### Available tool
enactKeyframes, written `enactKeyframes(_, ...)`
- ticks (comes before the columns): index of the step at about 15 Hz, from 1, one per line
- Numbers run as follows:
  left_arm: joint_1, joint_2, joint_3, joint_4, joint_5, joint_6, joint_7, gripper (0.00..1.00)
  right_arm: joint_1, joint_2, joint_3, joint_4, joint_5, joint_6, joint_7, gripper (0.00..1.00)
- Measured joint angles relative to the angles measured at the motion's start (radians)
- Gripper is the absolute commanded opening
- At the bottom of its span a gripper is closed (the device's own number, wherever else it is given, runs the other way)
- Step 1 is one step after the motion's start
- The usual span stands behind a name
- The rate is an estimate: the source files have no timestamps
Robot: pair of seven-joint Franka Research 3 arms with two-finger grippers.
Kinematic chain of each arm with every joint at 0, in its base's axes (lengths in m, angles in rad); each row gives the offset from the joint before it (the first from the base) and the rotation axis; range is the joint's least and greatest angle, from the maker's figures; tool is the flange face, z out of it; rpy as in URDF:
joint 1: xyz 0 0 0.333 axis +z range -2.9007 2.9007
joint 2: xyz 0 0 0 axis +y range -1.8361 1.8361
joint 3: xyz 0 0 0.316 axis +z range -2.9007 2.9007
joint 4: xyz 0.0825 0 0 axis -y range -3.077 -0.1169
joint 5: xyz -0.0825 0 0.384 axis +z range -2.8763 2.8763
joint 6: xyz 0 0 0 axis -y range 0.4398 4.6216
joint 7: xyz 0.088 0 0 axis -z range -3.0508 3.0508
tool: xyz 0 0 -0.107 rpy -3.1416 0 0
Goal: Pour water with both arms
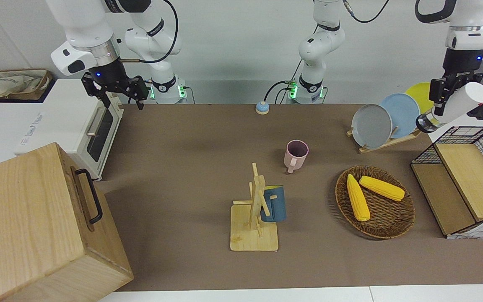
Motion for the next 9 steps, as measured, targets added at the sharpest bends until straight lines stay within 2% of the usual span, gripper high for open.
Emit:
enactKeyframes(2, 0.0, 0.047, 0.039, 0.059, 0.003, 0.0, 0.048, 0.0, 0.0, 0.0, 0.0, 0.0, 0.0, 0.0, 0.0, 0.992)
enactKeyframes(7, -0.009, 0.17, 0.173, 0.159, 0.002, 0.023, 0.208, 0.0, 0.0, 0.0, 0.0, 0.0, 0.0, 0.0, 0.0, 0.992)
enactKeyframes(9, -0.055, 0.21, 0.248, 0.175, -0.031, 0.074, 0.25, 0.0, 0.0, 0.0, 0.0, 0.0, 0.0, 0.0, 0.0, 0.992)
